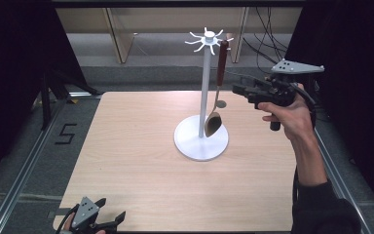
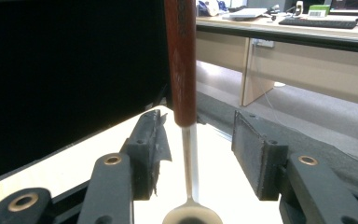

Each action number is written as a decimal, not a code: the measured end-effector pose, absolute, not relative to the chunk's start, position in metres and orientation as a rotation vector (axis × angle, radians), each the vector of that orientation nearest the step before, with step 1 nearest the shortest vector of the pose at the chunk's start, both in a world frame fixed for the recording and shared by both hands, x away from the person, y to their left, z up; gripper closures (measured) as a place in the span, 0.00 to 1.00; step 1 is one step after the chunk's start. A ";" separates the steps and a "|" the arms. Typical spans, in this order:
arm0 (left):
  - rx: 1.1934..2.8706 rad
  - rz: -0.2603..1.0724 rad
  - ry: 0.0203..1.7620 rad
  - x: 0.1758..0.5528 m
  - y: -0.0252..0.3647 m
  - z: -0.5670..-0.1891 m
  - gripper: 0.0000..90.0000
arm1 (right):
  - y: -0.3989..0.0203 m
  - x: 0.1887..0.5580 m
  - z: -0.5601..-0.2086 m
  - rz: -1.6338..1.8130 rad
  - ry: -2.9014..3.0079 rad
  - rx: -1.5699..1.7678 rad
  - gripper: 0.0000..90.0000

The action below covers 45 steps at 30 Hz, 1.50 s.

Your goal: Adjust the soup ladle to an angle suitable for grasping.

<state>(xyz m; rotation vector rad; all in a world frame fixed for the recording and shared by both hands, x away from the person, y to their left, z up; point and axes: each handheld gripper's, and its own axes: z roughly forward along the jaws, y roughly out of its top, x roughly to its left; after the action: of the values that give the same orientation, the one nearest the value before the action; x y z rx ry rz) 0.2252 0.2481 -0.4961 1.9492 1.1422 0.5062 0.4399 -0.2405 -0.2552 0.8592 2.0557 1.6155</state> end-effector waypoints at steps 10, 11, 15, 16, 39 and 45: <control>1.934 0.504 1.153 0.225 0.247 -0.497 0.19 | -0.246 0.431 -0.268 1.605 2.045 0.858 0.57; 1.951 0.507 1.142 0.225 0.248 -0.496 0.19 | -0.246 0.431 -0.268 1.605 2.045 0.858 0.57; 1.949 0.507 1.145 0.225 0.248 -0.496 0.19 | -0.248 0.429 -0.273 1.596 2.035 0.855 0.56; 1.949 0.507 1.145 0.225 0.248 -0.496 0.19 | -0.248 0.429 -0.275 1.593 2.032 0.845 0.56; 1.914 0.506 1.164 0.226 0.246 -0.498 0.19 | -0.254 0.414 -0.310 1.567 2.029 0.880 0.54; 1.907 0.503 1.165 0.226 0.246 -0.498 0.19 | -0.253 0.408 -0.321 1.582 2.053 0.886 0.52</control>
<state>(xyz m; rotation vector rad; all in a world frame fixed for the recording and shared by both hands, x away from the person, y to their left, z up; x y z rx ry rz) 0.2261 0.2462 -0.4979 1.9071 1.1646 0.5028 0.4078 -0.2533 -0.3214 0.8863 2.0531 1.5824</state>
